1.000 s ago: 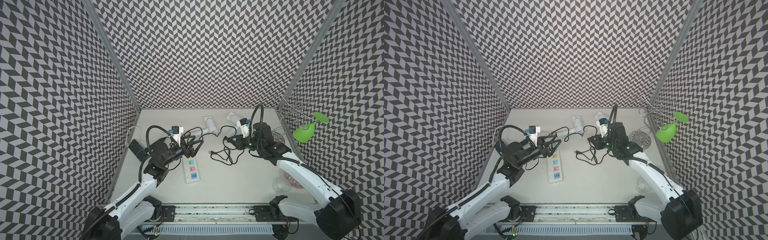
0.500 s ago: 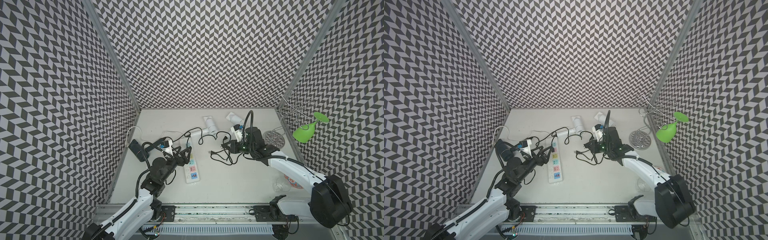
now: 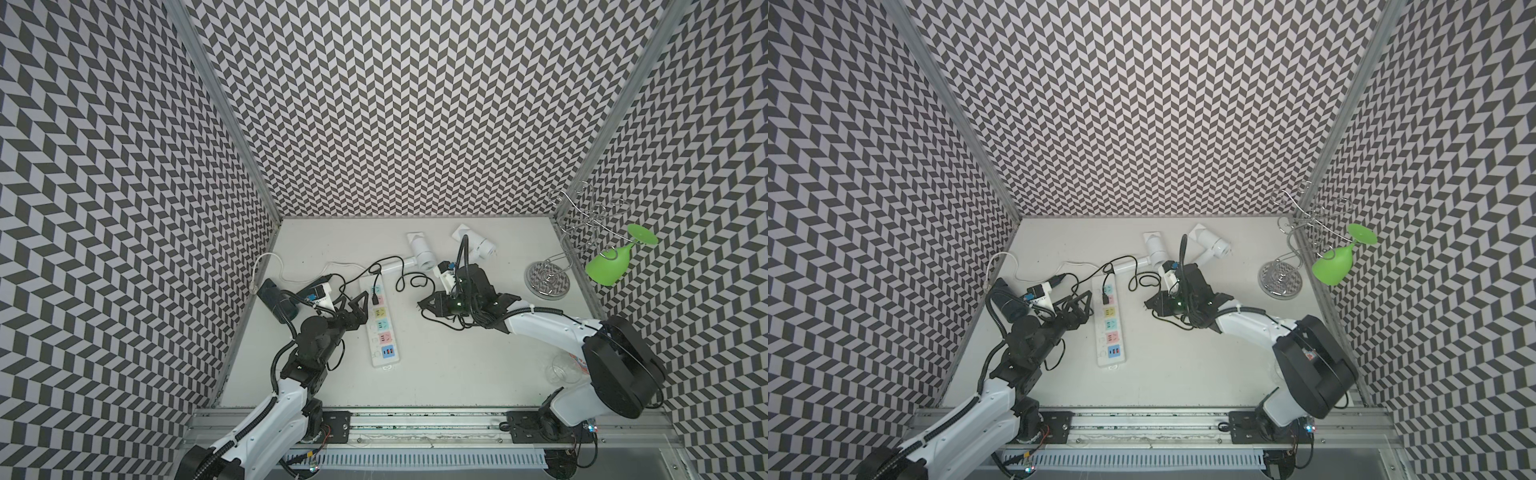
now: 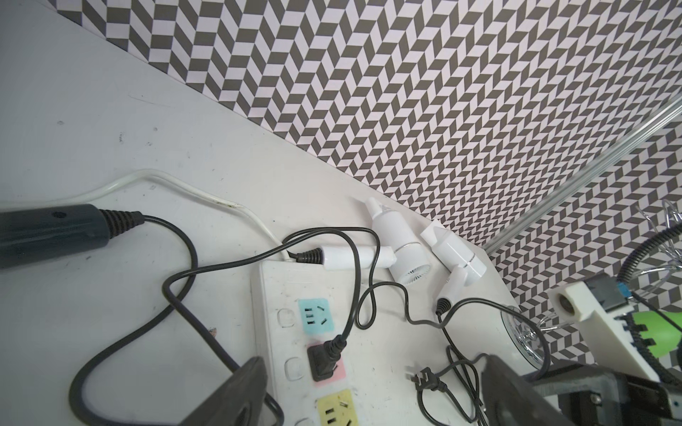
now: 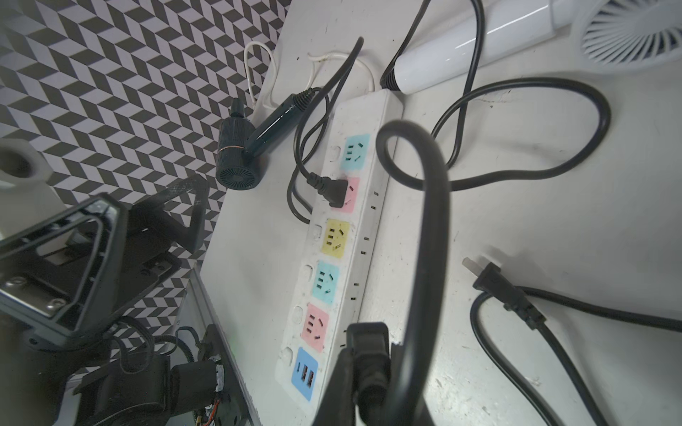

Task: Charge the blow dryers
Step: Insert the plug into the socket.

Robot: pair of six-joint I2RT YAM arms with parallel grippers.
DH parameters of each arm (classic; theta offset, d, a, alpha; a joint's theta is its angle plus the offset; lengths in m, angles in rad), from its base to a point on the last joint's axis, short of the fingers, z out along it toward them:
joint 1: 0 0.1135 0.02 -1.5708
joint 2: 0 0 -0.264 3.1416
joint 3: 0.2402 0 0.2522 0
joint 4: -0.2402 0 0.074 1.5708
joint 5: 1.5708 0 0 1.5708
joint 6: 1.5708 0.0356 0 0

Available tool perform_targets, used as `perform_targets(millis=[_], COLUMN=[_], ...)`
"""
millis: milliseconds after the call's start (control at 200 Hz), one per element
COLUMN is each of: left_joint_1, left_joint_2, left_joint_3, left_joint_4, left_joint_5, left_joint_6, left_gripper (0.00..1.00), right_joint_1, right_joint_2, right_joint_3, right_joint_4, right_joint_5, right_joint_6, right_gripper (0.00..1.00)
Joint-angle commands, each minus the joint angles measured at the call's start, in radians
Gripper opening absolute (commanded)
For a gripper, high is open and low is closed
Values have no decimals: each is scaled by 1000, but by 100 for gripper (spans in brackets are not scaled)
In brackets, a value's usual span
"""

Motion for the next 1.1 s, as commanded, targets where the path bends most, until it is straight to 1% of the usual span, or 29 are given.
perform_targets(millis=[0,85,245,486,666,766,1092], left_joint_1=[22,40,76,130,184,201,230], left_joint_2=[1,10,31,78,138,155,126], left_joint_3=[-18,-24,-29,-42,-49,-49,-58], left_joint_4=[43,51,57,84,124,129,120], left_joint_5=[10,18,35,63,126,142,147], left_joint_6=[-25,-30,-36,-57,-92,-101,-104], left_gripper=[92,92,92,92,92,92,92], right_joint_1=[39,67,123,201,242,265,318], right_joint_2=[38,73,136,191,249,289,384], right_joint_3=[49,78,135,206,270,317,428], right_joint_4=[88,91,78,52,39,14,-75], right_joint_5=[50,76,163,348,414,446,530], right_joint_6=[46,64,105,153,155,162,193], right_gripper=[0,0,0,0,0,0,0])
